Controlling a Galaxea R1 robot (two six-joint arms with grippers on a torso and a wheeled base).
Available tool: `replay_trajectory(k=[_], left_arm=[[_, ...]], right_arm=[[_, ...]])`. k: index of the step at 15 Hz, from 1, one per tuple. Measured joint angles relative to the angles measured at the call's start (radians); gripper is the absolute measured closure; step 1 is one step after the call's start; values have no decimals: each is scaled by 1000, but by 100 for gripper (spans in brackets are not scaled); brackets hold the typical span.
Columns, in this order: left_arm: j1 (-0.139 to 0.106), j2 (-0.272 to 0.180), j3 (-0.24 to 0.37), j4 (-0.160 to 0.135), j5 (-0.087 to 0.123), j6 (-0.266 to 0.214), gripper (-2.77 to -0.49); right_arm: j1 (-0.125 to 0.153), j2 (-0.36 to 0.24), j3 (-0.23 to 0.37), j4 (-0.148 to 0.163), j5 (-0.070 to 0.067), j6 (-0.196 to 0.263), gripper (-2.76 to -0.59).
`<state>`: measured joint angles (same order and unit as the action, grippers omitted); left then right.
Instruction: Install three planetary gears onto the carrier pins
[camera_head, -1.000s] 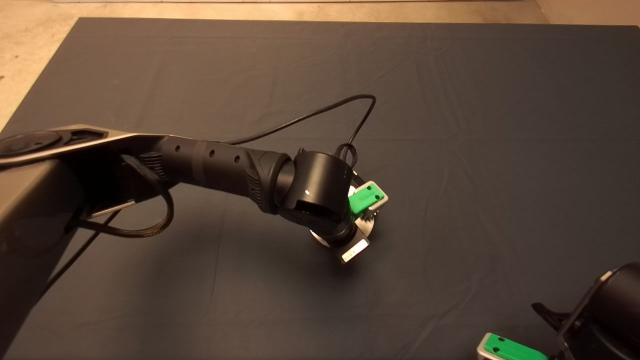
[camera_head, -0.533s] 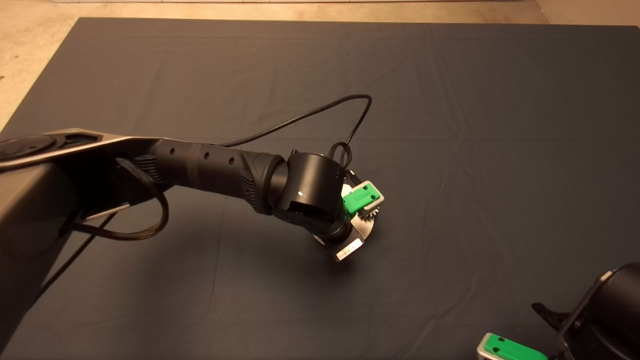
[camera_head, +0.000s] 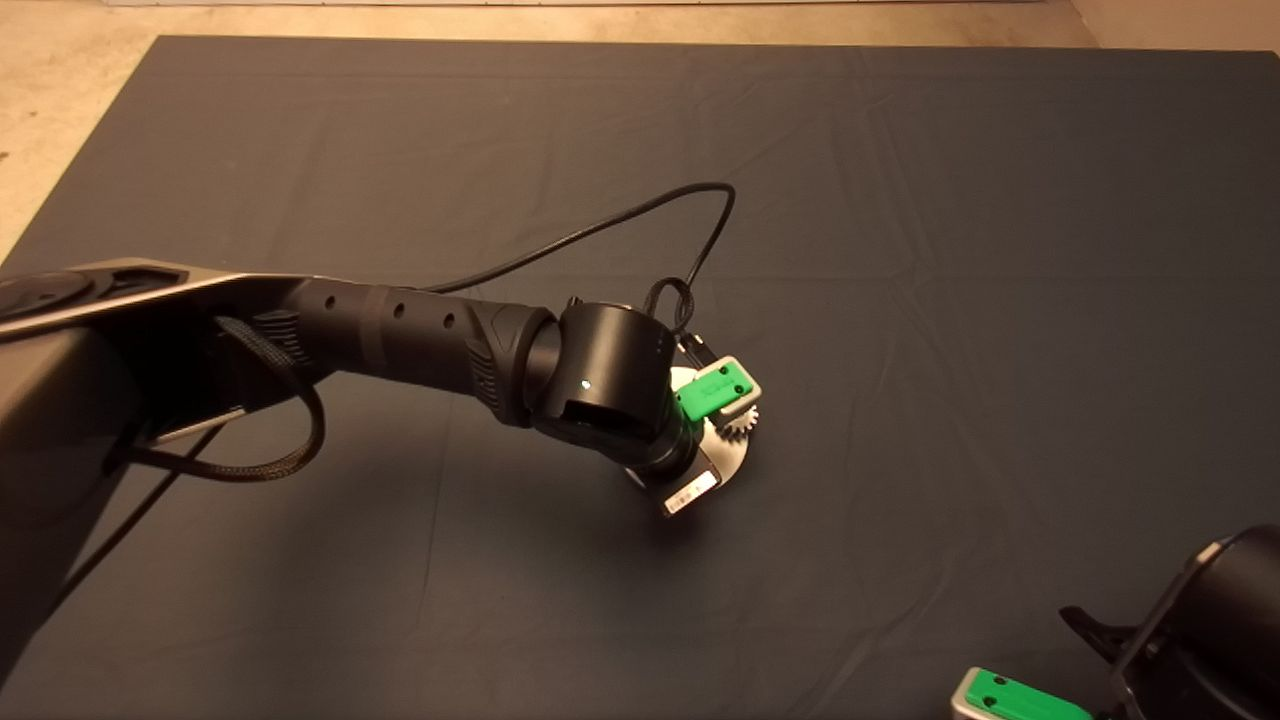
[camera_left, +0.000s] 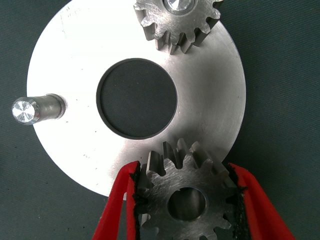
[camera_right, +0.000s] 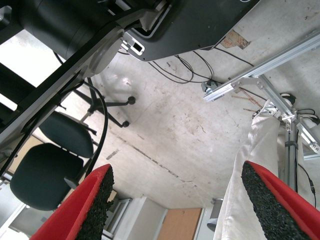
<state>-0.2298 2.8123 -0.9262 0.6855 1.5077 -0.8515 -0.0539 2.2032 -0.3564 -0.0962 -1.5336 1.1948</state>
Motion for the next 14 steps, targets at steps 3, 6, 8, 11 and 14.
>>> replay_trajectory(k=[3,6,8,11,14], left_arm=[[4,-6,18,3,10,0,-78],[14,-7,42,0,20,-4,-78],[19,-9,59,0,20,-21,-78],[20,-9,73,0,20,-41,-78],[19,-9,78,3,20,-49,-78]], right_arm=[[10,2,0,2,0,0,-189],[18,3,0,4,0,0,-189],[21,5,0,7,0,0,-189],[22,6,0,8,0,1,-189],[26,11,0,8,0,2,-189]])
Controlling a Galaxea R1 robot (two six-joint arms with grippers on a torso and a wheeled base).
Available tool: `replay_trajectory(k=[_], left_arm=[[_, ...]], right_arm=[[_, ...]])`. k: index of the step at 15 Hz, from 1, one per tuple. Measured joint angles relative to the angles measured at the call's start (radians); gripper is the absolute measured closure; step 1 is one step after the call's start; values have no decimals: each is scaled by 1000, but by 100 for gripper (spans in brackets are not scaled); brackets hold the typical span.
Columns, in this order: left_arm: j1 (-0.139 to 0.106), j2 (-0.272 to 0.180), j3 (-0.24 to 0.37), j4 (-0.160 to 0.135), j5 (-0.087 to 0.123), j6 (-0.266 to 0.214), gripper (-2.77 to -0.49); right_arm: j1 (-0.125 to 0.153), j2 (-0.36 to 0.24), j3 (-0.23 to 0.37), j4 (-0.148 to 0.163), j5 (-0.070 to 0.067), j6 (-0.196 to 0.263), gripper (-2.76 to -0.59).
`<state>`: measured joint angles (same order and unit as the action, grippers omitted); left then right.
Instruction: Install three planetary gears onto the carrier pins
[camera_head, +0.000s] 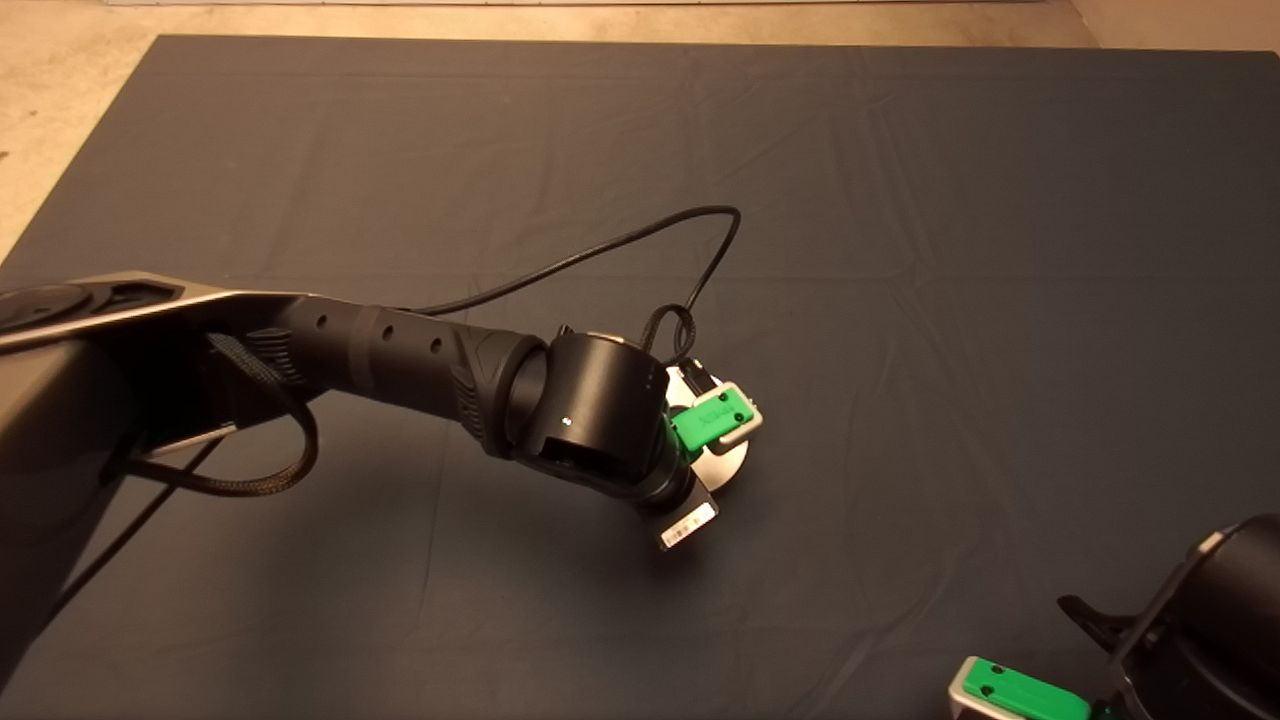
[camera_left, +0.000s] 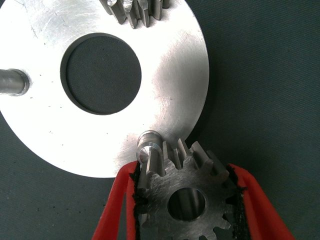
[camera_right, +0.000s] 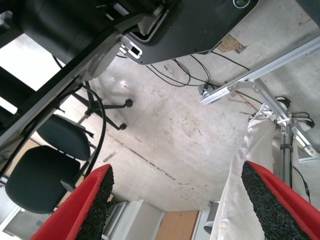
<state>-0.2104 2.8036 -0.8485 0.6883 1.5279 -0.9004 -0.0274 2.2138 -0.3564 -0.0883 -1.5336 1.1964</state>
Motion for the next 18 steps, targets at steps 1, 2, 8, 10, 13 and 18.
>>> replay_trajectory(k=[1,2,8,10,13,18], left_arm=[[0,0,0,5,0,0,-78],[0,0,0,15,0,-1,-78],[0,0,-1,62,0,-3,-78],[0,0,-8,66,0,-2,-78],[2,0,-16,76,2,-2,-78],[20,1,-17,111,1,-1,-78]], right_arm=[[0,0,0,0,0,0,-189],[0,0,0,0,0,0,-189],[0,5,0,0,0,1,-189],[0,5,0,0,0,1,-189],[5,6,0,4,0,1,-189],[17,5,0,14,0,1,-189]])
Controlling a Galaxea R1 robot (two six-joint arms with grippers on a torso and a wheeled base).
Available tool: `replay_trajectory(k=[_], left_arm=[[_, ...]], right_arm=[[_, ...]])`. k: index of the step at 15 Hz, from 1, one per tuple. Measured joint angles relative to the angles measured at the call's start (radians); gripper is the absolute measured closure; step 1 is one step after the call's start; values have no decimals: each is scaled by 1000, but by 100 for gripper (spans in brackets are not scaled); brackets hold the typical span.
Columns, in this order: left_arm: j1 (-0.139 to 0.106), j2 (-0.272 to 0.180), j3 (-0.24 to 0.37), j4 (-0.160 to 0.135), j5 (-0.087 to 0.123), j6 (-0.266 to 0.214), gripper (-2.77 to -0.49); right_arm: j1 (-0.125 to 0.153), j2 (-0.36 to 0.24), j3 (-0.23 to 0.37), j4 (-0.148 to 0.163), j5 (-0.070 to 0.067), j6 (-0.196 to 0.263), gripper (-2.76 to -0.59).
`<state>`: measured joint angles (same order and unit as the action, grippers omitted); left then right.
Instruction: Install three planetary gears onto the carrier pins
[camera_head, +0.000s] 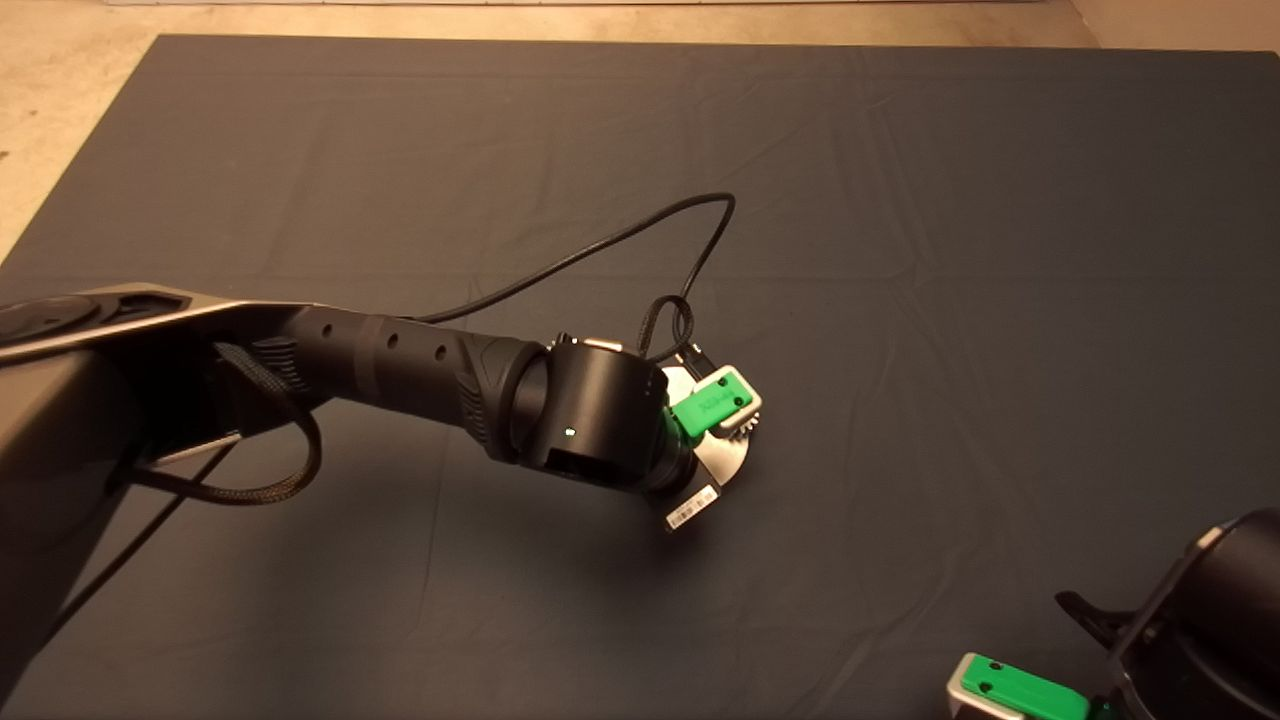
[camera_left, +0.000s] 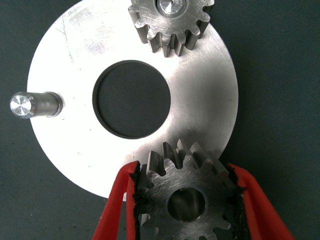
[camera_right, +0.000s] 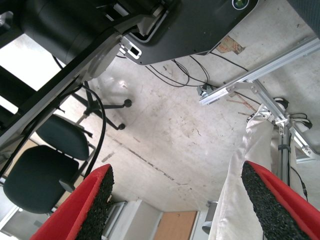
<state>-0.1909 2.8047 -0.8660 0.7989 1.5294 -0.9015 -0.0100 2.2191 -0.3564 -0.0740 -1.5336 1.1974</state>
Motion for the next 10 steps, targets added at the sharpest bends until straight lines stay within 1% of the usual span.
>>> replay_trajectory(k=[3,6,8,10], left_arm=[[5,2,0,14,0,0,-78],[9,3,0,20,-1,1,-78],[17,5,0,36,-3,1,-78],[22,5,2,47,-4,1,-78]], right_arm=[[5,0,0,3,0,0,-189],[5,6,0,6,0,0,-189],[8,9,0,8,1,0,-189],[8,9,0,8,0,0,-189]])
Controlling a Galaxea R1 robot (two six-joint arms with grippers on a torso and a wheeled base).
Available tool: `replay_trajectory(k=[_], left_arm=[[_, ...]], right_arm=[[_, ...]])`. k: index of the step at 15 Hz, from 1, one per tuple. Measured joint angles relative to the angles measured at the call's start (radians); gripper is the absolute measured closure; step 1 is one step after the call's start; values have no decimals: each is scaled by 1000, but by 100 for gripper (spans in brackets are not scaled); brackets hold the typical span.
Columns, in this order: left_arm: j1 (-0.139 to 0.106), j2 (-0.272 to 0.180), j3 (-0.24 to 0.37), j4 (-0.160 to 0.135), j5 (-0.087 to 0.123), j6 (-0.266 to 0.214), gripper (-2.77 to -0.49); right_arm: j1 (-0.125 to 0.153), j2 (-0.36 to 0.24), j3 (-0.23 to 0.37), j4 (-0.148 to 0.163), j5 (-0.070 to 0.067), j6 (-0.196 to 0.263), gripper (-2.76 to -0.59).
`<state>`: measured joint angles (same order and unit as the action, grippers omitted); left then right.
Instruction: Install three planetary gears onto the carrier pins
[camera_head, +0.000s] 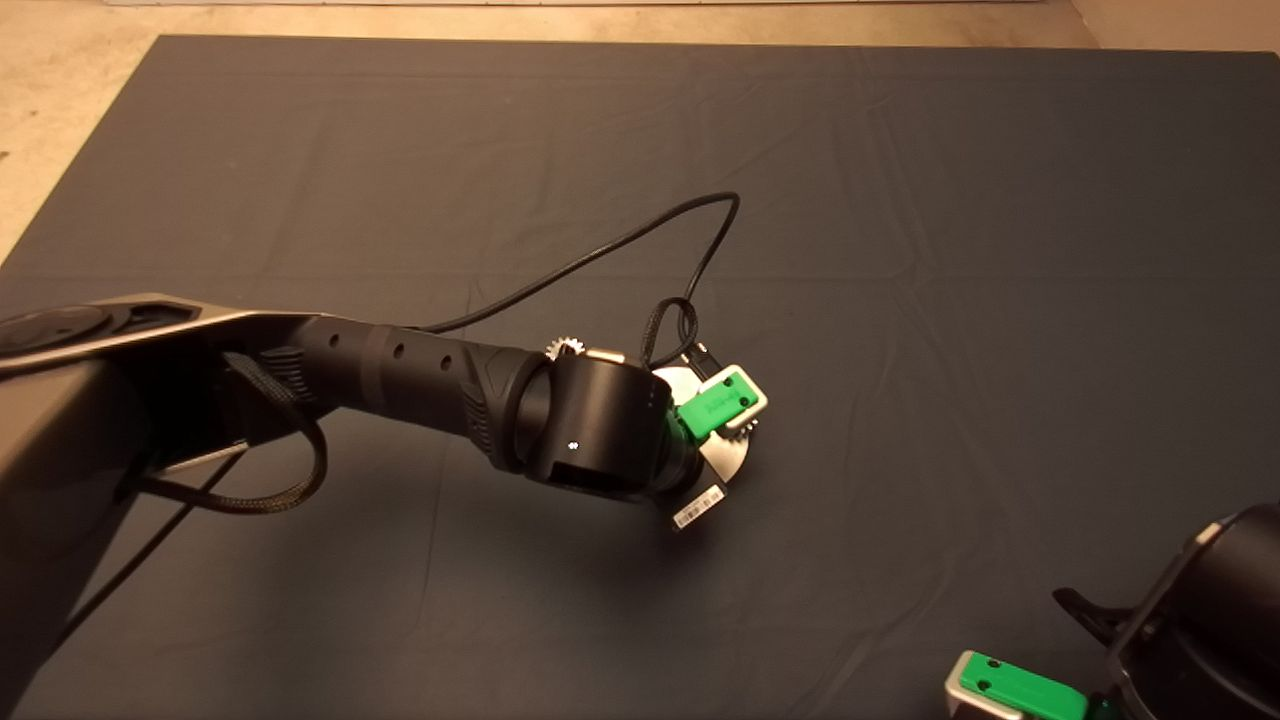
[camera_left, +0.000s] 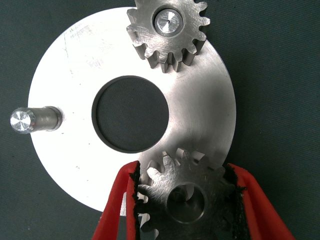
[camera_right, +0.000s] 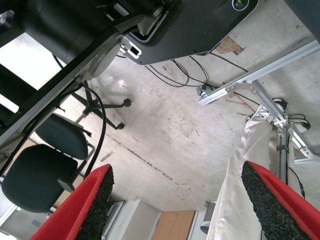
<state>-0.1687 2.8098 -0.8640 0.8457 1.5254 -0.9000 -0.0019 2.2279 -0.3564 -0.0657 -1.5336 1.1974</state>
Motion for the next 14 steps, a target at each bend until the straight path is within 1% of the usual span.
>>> replay_trajectory(k=[2,4,7,9,12,14], left_arm=[[1,-1,2,1,0,0,-78],[8,-7,14,12,1,1,-78],[9,-18,29,12,2,3,-78],[9,-25,36,10,1,3,-78],[12,-33,56,-4,1,3,-77],[14,-41,67,-8,1,2,-77]], right_arm=[[0,2,0,0,0,0,-189],[0,5,0,1,0,0,-189],[1,5,0,2,0,0,-189],[2,5,0,3,0,0,-189],[2,5,0,3,0,0,-189],[2,5,0,4,0,0,-189]])
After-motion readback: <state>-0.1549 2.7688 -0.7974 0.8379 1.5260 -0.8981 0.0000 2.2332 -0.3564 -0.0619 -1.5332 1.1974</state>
